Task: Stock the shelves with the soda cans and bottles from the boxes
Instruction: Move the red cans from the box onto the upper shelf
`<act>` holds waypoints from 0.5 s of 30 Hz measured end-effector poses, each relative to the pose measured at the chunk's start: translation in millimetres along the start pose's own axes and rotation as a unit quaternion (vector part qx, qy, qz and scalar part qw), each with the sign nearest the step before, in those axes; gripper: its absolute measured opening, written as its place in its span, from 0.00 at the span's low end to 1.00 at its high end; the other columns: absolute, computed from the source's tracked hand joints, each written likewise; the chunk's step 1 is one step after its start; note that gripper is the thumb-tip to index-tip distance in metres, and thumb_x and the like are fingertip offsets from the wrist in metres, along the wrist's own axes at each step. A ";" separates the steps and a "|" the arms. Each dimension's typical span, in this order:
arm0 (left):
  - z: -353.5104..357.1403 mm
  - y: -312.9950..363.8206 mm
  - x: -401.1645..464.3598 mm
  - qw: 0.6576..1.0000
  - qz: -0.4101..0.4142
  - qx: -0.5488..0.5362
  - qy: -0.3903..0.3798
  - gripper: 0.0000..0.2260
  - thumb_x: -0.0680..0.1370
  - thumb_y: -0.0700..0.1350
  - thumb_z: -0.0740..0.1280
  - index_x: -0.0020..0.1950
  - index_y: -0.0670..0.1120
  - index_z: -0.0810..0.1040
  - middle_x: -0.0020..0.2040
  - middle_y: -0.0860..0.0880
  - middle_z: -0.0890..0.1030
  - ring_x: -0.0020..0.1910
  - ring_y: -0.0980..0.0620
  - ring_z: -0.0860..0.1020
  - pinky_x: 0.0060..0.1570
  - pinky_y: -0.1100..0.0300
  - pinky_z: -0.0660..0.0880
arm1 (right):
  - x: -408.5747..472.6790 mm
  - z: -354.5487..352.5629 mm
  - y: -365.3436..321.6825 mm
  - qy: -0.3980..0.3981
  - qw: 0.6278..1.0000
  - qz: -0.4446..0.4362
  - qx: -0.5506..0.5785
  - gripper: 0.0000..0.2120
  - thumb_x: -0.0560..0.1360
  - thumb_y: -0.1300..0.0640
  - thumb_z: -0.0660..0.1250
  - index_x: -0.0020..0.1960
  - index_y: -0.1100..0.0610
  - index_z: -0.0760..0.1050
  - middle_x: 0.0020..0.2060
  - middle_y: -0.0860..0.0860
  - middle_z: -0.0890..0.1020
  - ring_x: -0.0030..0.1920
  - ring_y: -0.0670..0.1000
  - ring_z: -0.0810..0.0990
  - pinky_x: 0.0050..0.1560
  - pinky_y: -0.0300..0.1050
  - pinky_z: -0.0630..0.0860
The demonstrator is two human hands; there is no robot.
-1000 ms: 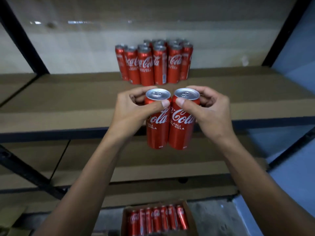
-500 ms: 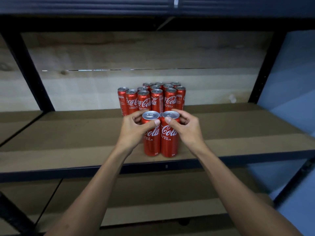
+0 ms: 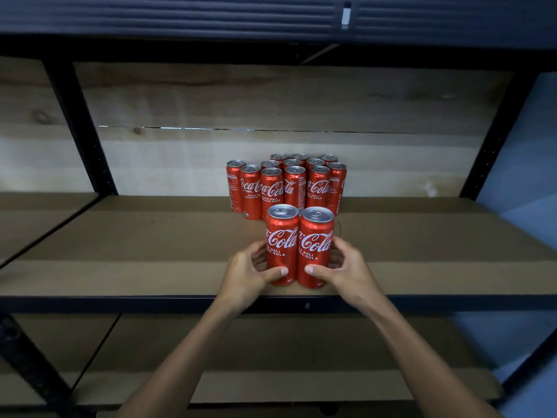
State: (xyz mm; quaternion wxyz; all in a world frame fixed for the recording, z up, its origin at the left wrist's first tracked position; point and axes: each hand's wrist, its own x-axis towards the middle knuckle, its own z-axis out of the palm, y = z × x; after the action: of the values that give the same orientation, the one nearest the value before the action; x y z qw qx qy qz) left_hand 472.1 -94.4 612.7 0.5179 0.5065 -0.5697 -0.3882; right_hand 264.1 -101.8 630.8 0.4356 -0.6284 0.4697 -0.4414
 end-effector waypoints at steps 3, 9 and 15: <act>-9.4 -6.2 8.0 0.999 -0.005 -0.008 0.036 0.31 0.65 0.34 0.79 0.66 0.42 0.75 0.58 0.48 0.82 0.54 0.58 0.82 0.58 0.59 0.77 | 14.5 11.7 -1.6 0.004 1.000 -0.003 -0.004 0.35 0.67 0.60 0.80 0.70 0.51 0.69 0.61 0.49 0.78 0.57 0.44 0.80 0.48 0.35 0.78; -40.8 -12.2 36.8 0.995 0.007 0.046 0.083 0.29 0.66 0.33 0.78 0.65 0.43 0.76 0.54 0.51 0.81 0.48 0.65 0.81 0.52 0.68 0.77 | 60.2 60.4 -4.5 0.028 0.999 -0.008 0.019 0.34 0.66 0.65 0.79 0.69 0.54 0.71 0.58 0.50 0.82 0.53 0.45 0.82 0.53 0.39 0.80; -66.8 -22.4 81.0 0.990 -0.026 0.059 0.129 0.25 0.67 0.33 0.77 0.62 0.45 0.77 0.54 0.48 0.82 0.51 0.54 0.81 0.60 0.51 0.77 | 111.6 112.9 4.3 0.108 0.994 -0.023 -0.002 0.32 0.62 0.63 0.81 0.61 0.47 0.75 0.53 0.46 0.82 0.51 0.46 0.82 0.57 0.50 0.80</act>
State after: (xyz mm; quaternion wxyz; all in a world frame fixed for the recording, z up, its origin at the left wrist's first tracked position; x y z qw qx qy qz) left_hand 545.8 -172.3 617.8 0.5463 0.5961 -0.5068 -0.2989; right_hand 390.8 -196.4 616.8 0.3712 -0.5882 0.5004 -0.5156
